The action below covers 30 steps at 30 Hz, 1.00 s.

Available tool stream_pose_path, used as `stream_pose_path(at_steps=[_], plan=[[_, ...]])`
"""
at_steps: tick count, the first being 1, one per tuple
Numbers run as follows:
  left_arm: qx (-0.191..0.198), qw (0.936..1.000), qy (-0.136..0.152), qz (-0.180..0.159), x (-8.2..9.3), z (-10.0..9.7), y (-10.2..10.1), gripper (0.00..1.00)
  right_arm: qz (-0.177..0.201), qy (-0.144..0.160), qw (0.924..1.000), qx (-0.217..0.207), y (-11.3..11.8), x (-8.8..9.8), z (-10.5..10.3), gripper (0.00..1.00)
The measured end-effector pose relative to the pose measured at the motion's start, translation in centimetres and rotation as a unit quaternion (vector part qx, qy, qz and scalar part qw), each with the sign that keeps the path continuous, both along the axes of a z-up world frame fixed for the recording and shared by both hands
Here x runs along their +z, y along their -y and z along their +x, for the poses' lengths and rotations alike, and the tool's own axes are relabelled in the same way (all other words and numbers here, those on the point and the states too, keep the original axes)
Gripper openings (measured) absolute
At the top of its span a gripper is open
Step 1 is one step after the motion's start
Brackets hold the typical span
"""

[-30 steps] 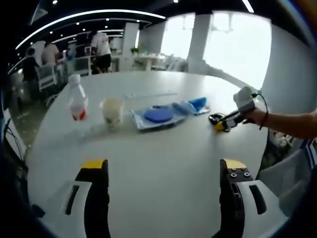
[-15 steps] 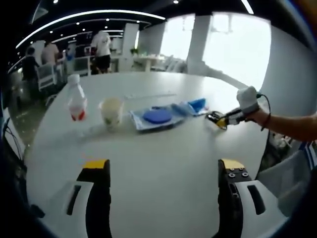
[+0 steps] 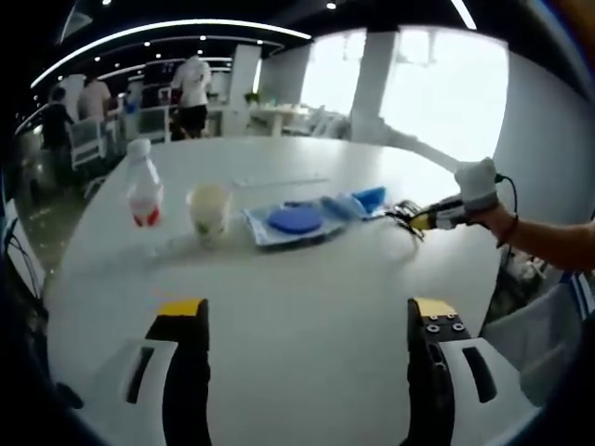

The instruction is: Arrange the tabletop items into an orderly group along one side of the table until the central work area is clear of visible clutter.

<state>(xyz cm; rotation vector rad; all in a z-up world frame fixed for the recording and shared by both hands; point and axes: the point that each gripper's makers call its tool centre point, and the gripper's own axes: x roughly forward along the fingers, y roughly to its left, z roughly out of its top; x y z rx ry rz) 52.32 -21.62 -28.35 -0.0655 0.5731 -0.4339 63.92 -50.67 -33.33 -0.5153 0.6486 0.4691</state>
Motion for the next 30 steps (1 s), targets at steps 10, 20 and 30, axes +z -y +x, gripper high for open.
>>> stream_pose_path(at_steps=[10, 20, 30], plan=[[-0.001, 1.0000, -0.001, -0.003, -0.1, -0.1, -0.1, 0.85, -0.013, 0.019, 0.9987, 0.045, -3.2, 1.0, -0.3, 0.07], [-0.002, 1.0000, -0.004, -0.007, -0.2, -0.1, 0.0, 0.83, 0.000, 0.001, 0.9970, 0.078, -6.7, -0.5, -1.2, 0.07], [0.004, 0.9999, -0.008, -0.011, -0.4, -0.3, -0.4, 0.83, 0.013, -0.027, 0.9956, 0.089, -7.9, -2.7, -1.9, 0.07]])
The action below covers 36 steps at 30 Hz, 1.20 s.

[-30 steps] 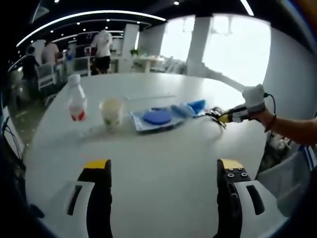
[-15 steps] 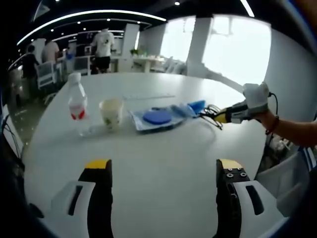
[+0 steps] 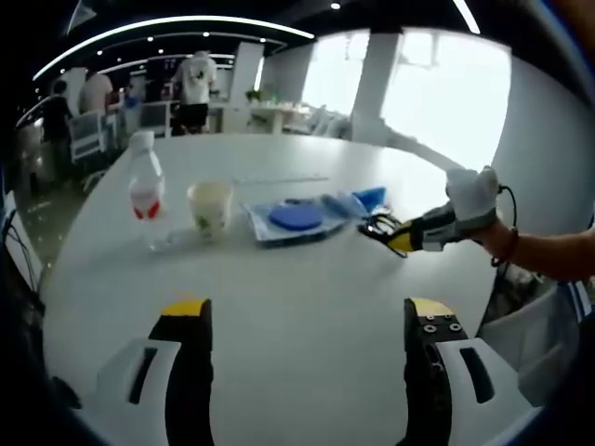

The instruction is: Arrange the tabletop items into an orderly group along one side of the table until the central work area is clear of visible clutter.

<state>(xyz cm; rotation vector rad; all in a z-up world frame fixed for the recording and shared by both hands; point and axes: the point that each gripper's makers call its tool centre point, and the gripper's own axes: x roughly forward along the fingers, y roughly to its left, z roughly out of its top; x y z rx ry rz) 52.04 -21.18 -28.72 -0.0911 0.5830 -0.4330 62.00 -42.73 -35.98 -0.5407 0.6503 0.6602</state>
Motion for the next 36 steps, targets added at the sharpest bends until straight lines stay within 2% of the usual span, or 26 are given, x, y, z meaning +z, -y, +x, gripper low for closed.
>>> stream_pose_path(at_steps=[10, 28, 31, 36], plan=[[-0.006, 1.0000, -0.002, 0.008, -0.1, -0.2, 0.2, 0.83, 0.032, -0.039, 0.9987, -0.013, -0.2, -1.4, -0.2, 0.08], [-0.001, 0.9998, -0.006, 0.017, -0.3, -0.3, -0.2, 0.84, 0.082, -0.073, 0.9932, -0.038, -0.3, -2.5, -0.4, 0.12], [-0.002, 0.9998, -0.006, 0.020, -0.4, -0.3, -0.3, 0.85, 0.101, -0.086, 0.9897, -0.054, -0.4, -2.8, -0.4, 0.15], [0.001, 0.9997, -0.005, 0.022, -0.3, -0.4, -0.4, 0.87, 0.130, -0.092, 0.9850, -0.067, -0.6, -2.4, -0.1, 0.19]])
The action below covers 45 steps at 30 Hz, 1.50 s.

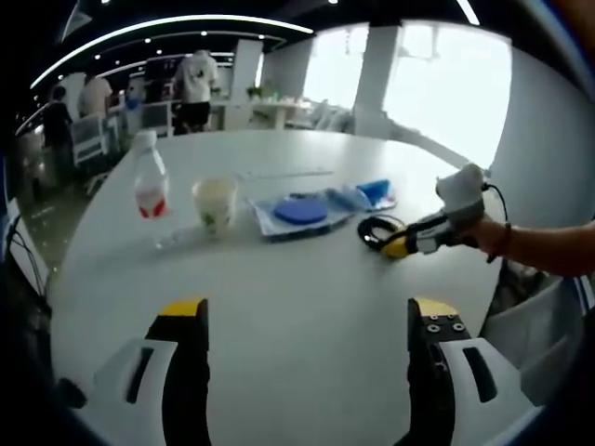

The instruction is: Arrange the tabletop items into an orderly group along one side of the table until the central work area is clear of visible clutter.

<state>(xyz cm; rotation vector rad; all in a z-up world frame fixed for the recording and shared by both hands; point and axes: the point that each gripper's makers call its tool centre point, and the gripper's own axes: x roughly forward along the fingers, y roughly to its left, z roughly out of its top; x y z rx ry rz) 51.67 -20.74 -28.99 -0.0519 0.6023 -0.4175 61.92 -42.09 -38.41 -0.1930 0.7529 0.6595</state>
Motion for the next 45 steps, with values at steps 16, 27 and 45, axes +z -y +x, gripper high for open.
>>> stream_pose_path(at_steps=[16, 27, 45], plan=[[0.006, 0.9999, 0.004, 0.008, 0.5, 0.1, -0.3, 0.99, 0.027, 0.043, 0.9981, -0.035, 1.9, 4.6, -0.2, 0.82], [0.004, 0.9999, 0.007, 0.010, 1.0, -0.5, -0.3, 0.99, 0.047, 0.054, 0.9969, -0.032, 3.1, 8.2, -3.1, 0.98], [0.001, 0.9998, 0.011, 0.018, 1.8, -3.8, -0.3, 0.99, 0.049, 0.066, 0.9962, -0.027, 4.6, 11.6, -10.2, 0.99]])
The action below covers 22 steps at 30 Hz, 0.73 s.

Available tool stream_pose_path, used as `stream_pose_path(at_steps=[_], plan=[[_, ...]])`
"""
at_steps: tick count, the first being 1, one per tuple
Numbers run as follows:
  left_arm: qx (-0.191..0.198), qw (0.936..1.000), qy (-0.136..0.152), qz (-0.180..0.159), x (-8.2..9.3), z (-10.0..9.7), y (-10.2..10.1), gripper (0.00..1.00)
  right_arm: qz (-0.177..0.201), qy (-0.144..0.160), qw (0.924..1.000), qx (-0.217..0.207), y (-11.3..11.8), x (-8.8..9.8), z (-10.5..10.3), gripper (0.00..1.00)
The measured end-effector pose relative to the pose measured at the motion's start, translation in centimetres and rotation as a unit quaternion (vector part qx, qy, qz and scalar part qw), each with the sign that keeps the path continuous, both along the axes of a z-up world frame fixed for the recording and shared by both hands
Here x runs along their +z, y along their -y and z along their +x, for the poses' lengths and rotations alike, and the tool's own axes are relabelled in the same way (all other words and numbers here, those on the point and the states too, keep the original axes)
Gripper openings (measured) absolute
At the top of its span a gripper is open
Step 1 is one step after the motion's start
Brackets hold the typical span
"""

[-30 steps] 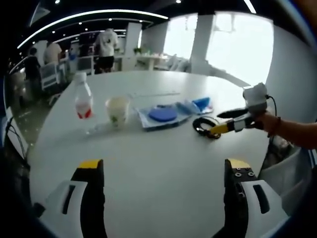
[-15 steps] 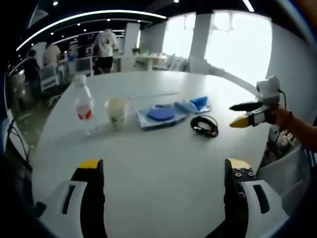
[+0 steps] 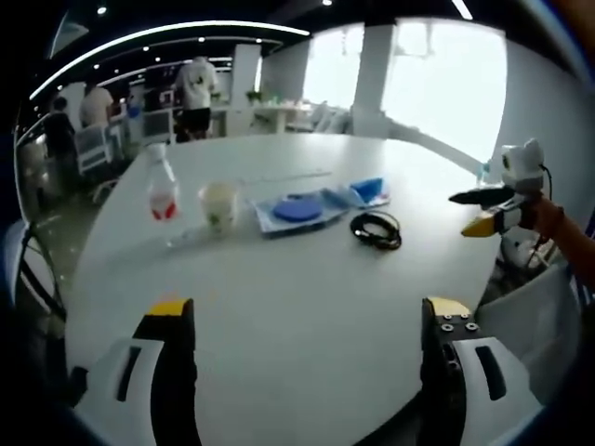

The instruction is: Arrange the tabletop items into an orderly group along one side of the table until the central work area is clear of visible clutter.

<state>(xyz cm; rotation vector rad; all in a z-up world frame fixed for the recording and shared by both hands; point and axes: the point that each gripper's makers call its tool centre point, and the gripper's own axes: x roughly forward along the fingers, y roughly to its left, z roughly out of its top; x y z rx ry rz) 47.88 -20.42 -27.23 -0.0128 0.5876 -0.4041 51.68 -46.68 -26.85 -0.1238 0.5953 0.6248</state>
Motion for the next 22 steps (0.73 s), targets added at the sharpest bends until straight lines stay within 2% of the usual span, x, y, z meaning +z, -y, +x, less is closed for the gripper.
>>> stream_pose_path(at_steps=[4, 22], plan=[[0.002, 0.9999, -0.007, 0.007, -0.5, -0.7, -0.2, 0.99, 0.000, -0.005, 1.0000, 0.002, 0.2, -0.3, -1.4, 0.99], [0.009, 0.9999, -0.008, 0.008, -0.6, -2.0, -0.6, 0.99, -0.006, -0.018, 0.9998, -0.008, 1.2, -1.6, -3.9, 0.99]])
